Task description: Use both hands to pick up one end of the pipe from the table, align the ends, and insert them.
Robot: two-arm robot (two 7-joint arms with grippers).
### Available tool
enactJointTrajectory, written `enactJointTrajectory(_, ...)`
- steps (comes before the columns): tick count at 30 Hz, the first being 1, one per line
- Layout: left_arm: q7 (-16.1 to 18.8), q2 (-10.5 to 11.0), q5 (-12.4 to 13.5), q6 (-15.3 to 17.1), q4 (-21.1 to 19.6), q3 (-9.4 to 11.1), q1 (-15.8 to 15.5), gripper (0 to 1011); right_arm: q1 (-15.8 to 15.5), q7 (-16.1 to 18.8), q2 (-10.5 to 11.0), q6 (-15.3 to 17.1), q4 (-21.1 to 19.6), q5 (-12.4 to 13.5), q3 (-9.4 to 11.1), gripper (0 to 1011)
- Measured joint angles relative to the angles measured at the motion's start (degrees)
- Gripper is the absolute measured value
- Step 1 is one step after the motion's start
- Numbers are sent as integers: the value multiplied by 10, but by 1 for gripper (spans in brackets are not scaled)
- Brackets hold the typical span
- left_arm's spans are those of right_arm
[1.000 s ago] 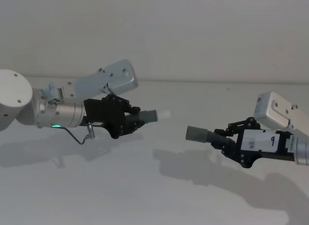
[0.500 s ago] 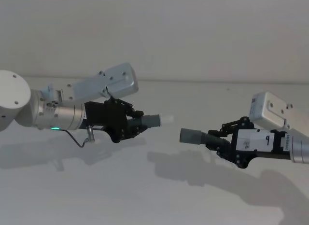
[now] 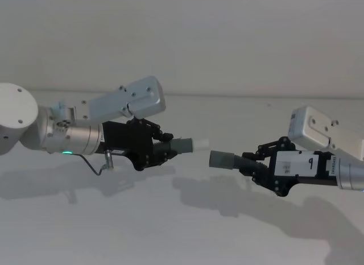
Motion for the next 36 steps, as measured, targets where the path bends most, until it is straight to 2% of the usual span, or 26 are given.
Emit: enactJointTrajectory(36, 4, 2, -9, 0, 6, 22, -13, 336, 23, -8, -5, 4, 27, 6, -21, 264)
